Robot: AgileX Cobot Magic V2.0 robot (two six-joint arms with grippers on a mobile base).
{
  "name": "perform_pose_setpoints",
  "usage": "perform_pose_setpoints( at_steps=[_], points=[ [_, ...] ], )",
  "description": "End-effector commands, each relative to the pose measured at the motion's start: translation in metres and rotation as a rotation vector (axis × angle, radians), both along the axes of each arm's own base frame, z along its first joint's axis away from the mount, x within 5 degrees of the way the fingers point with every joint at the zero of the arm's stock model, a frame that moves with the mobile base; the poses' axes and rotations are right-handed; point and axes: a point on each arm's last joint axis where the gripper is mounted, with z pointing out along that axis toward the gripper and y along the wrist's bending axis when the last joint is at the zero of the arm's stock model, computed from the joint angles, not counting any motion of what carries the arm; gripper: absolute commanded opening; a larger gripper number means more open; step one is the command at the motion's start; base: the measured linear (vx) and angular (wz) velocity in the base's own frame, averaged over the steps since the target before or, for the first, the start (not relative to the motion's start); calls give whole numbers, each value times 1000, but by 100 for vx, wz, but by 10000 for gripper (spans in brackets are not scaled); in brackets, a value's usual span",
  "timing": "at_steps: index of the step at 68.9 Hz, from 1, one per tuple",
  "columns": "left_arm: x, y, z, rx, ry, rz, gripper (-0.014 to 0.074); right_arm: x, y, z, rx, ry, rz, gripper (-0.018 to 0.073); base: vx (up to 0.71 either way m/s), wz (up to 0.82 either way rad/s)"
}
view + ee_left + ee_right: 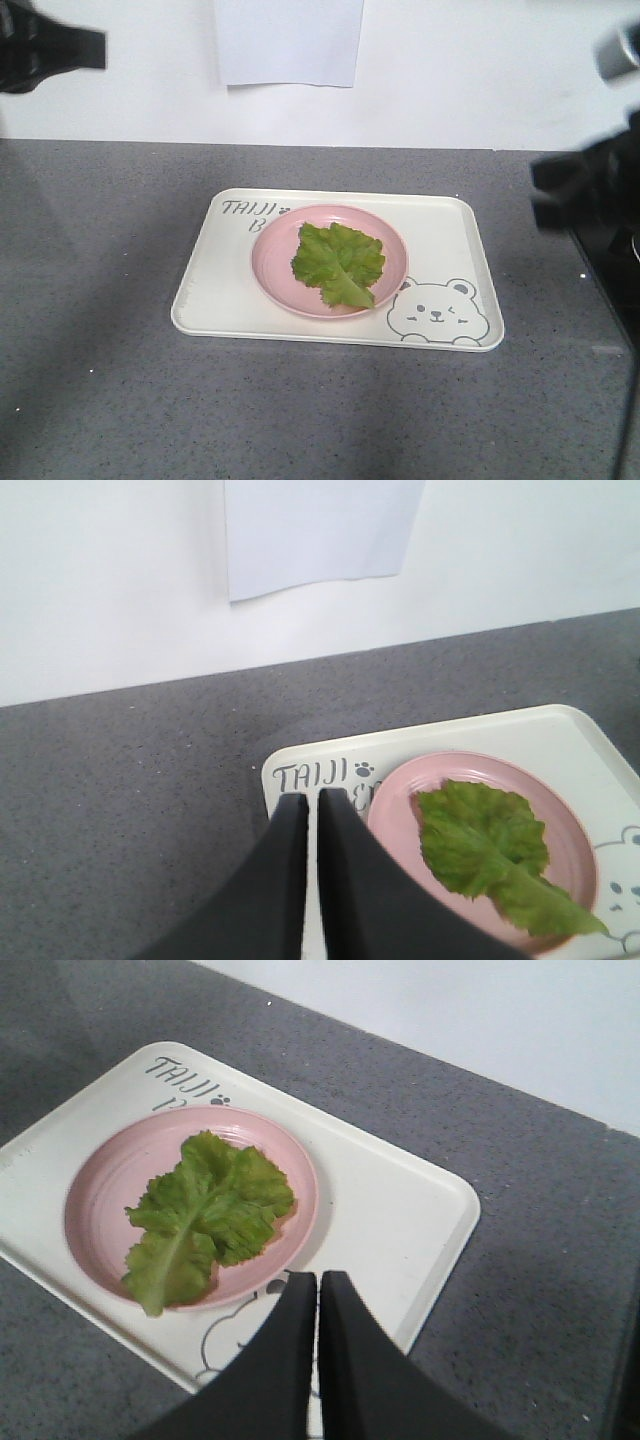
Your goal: Transfer vegetables to tray and serve
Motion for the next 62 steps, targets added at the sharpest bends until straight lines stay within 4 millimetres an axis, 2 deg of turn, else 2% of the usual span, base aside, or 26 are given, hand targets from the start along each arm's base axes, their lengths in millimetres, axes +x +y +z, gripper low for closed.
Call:
perform_pose_setpoints(
  at_steps=[1, 3, 6, 11, 12, 17, 26, 34, 62],
  points=[
    [-22, 5, -10, -59, -124, -37, -7, -39, -10, 4, 11, -204, -51, -6, 0, 0],
    [-31, 8, -21, -66, -136, -46, -7, -50, -12, -7, 12, -208, -58, -6, 0, 0],
    [-41, 12, -51, -59, -126, -62, -7, -67, -15, -20, 14, -231, -70, -6, 0, 0],
    [-57, 17, -86, -66, -146, -85, -7, -93, -20, -42, 31, -267, -91, -6, 0, 0],
    [-60, 18, -99, -64, -140, -90, -6, -99, -21, -45, 39, -284, -96, -6, 0, 0],
    [-78, 24, -137, -69, -144, -109, -7, -118, -24, -71, 52, -316, -116, -6, 0, 0],
    [-97, 31, -175, -90, -173, -131, -7, -139, -29, -100, 84, -371, -142, -6, 0, 0],
    [-103, 33, -183, -136, -154, -117, -7, -141, -29, -110, 125, -335, -154, -6, 0, 0],
    [-103, 33, -181, -147, -175, -120, -6, -141, -28, -109, 138, -332, -156, -6, 0, 0]
  ],
)
